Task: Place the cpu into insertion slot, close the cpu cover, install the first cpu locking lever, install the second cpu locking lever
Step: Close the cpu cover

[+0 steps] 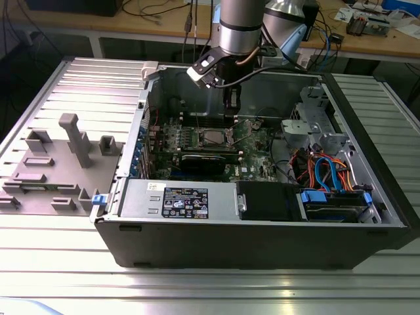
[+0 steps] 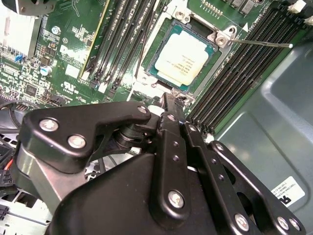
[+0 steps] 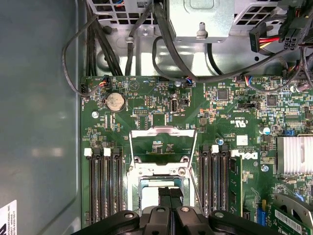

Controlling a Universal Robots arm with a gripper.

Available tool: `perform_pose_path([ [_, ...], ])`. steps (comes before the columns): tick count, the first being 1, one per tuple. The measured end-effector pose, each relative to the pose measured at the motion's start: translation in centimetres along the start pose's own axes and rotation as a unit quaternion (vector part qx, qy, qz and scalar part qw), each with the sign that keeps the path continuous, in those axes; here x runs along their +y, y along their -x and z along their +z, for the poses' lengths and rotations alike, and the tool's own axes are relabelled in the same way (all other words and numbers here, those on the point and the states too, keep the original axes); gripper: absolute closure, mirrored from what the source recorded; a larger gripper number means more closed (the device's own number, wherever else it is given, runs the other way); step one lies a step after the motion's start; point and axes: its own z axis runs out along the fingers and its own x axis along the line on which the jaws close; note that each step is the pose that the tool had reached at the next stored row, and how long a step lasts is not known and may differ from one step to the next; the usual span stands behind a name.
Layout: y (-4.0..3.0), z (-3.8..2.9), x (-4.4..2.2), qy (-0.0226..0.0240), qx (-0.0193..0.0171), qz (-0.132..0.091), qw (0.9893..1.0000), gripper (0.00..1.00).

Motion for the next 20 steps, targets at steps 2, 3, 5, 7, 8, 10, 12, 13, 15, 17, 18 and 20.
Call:
perform_pose_path([
  [2,0.0,0.0,0.03,0.0,0.0,0.0,1.0,0.89],
  [3,0.0,0.0,0.05,0.0,0.0,0.0,1.0,0.89],
  [5,0.0,0.0,0.05,0.0,0.0,0.0,1.0,0.89],
  [7,0.0,0.0,0.09,0.0,0.0,0.0,1.0,0.89],
  [8,0.0,0.0,0.16,0.0,0.0,0.0,1.0,0.89],
  [10,0.0,0.01,0.33,0.0,0.0,0.0,1.0,0.89],
  [12,0.0,0.01,0.47,0.0,0.0,0.0,1.0,0.89],
  [13,-0.01,0.01,0.54,0.0,0.0,0.0,1.0,0.89],
  [15,-0.01,0.01,0.61,0.0,0.0,0.0,1.0,0.89],
  [17,-0.01,0.01,0.66,0.0,0.0,0.0,1.0,0.89],
  [18,-0.01,0.01,0.69,0.0,0.0,0.0,1.0,0.89],
  [20,-0.01,0.02,0.76,0.0,0.0,0.0,1.0,0.89],
])
